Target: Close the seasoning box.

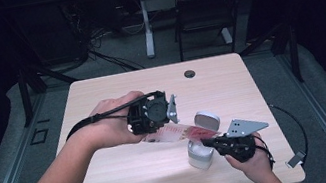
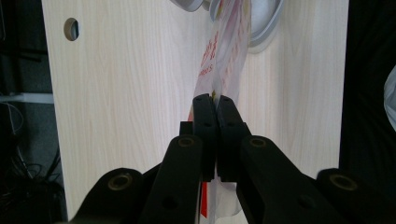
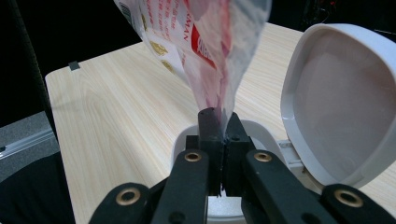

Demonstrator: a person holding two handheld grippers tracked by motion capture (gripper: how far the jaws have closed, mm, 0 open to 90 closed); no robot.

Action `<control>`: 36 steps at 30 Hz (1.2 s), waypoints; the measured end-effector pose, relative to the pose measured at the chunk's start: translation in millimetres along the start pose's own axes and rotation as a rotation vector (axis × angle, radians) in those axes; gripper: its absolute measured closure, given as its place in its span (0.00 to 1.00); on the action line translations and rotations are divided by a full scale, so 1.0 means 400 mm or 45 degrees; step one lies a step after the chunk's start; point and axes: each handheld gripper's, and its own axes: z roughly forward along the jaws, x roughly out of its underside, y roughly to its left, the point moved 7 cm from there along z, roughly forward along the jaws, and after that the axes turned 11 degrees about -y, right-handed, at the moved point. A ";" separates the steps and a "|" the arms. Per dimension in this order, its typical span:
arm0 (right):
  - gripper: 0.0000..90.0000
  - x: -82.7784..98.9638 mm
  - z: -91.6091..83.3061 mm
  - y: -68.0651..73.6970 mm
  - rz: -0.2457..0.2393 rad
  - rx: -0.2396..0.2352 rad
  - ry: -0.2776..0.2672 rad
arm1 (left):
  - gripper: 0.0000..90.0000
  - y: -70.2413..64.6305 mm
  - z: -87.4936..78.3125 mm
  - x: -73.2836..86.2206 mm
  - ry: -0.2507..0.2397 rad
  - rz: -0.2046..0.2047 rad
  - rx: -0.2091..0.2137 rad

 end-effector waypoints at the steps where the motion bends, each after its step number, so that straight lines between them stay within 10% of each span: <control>1: 1.00 -0.001 0.000 0.000 -0.002 -0.001 0.000 | 0.99 0.000 0.000 0.001 -0.001 -0.002 -0.005; 36: 1.00 -0.043 0.007 0.017 -0.063 -0.010 -0.009 | 0.99 -0.016 0.047 0.134 -0.083 -0.142 0.018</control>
